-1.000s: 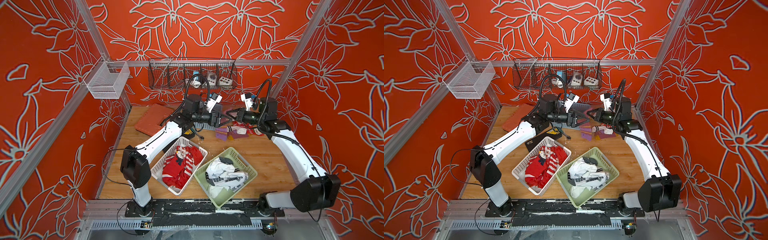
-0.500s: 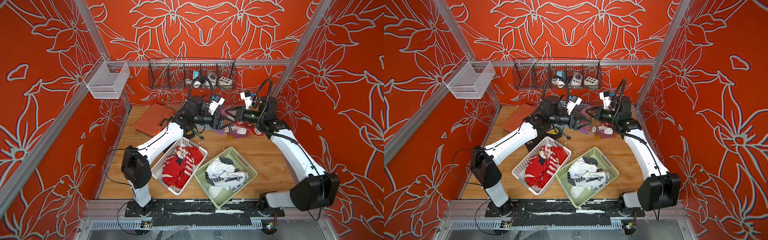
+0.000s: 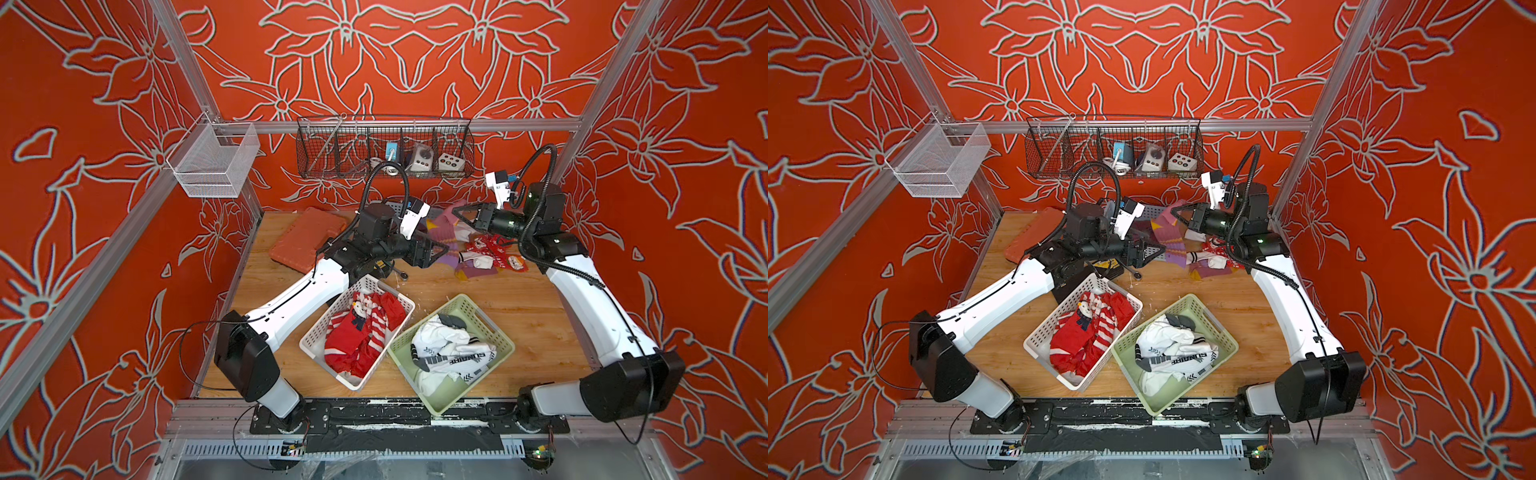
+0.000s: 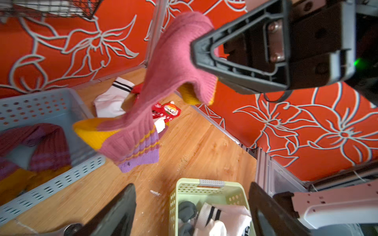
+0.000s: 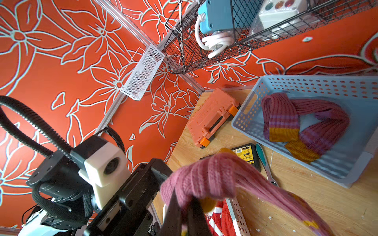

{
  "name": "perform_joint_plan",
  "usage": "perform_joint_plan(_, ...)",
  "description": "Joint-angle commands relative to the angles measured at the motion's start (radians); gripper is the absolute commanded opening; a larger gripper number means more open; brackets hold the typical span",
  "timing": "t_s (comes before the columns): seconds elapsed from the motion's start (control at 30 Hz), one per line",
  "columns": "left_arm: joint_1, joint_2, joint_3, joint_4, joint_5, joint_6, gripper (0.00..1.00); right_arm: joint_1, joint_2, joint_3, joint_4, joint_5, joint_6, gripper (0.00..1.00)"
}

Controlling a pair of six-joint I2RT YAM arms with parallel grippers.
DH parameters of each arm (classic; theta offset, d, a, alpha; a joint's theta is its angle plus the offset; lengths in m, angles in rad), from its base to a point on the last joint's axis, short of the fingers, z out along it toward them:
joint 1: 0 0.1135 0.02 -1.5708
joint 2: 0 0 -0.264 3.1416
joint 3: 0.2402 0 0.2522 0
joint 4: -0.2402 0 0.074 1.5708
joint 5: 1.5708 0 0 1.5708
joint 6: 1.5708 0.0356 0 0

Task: Sort the socks into the basket by color
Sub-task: Place the sock in the bin.

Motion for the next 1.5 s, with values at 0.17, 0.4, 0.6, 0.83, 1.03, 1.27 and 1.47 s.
perform_joint_plan(0.17, 0.007, 0.108, 0.026, 0.06, -0.152, 0.066, 0.86, 0.011, -0.007, 0.025, 0.083, -0.06, 0.047, 0.0)
perform_joint_plan(0.4, 0.007, 0.19, 0.067, 0.202, -0.139, 0.068, 0.82, 0.016, 0.002, 0.012, 0.086, -0.065, 0.039, 0.0)
perform_joint_plan(0.6, 0.03, 0.232, 0.101, 0.275, -0.09, 0.011, 0.16, 0.014, 0.023, -0.008, 0.02, -0.019, -0.026, 0.0)
perform_joint_plan(0.83, 0.075, 0.267, 0.143, 0.283, -0.05, -0.057, 0.0, -0.016, 0.073, 0.013, -0.055, 0.033, -0.068, 0.13)
perform_joint_plan(1.03, 0.124, 0.338, 0.25, 0.183, -0.063, -0.093, 0.0, -0.09, 0.142, 0.067, -0.152, 0.135, -0.095, 0.81)
perform_joint_plan(1.27, 0.185, 0.506, 0.443, 0.059, -0.066, -0.106, 0.0, -0.21, 0.26, 0.109, -0.254, 0.275, -0.124, 0.98)
perform_joint_plan(1.47, 0.233, 0.641, 0.543, 0.072, -0.086, -0.121, 0.0, -0.242, 0.342, 0.114, -0.286, 0.294, -0.141, 0.92)
